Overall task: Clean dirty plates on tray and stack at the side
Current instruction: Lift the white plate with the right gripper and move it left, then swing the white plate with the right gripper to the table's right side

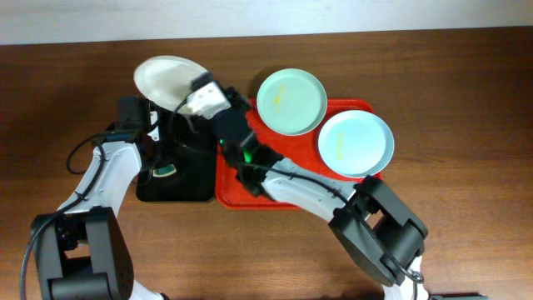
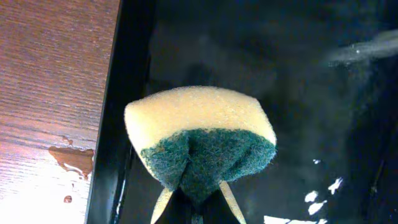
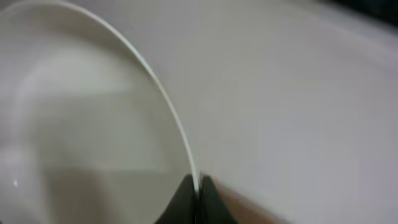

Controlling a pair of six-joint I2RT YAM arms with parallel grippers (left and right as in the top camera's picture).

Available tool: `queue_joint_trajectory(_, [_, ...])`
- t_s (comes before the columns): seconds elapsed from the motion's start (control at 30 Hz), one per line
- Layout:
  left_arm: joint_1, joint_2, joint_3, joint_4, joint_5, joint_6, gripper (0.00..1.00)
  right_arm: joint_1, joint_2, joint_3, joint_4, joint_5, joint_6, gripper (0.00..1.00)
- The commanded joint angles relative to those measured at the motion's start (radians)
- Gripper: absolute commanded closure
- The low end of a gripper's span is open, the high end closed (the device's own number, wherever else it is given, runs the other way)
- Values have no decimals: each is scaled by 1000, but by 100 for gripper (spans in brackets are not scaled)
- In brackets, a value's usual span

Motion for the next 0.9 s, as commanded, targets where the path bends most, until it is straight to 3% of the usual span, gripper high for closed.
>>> queue_joint_trajectory(0.0, [3, -5, -9, 3, 11, 16, 100, 45, -3, 17, 137, 109, -301, 96])
queue_joint_trajectory(0.17, [0, -5, -9, 3, 11, 15, 100, 62, -3, 17, 241, 167, -319, 96])
queue_joint_trajectory(0.77, [-2, -5, -9, 3, 11, 15, 100, 59, -3, 16, 243, 170, -317, 96])
queue_joint_trajectory(0.87, [-2, -5, -9, 3, 11, 15, 100, 59, -3, 16, 238, 275, -252, 96])
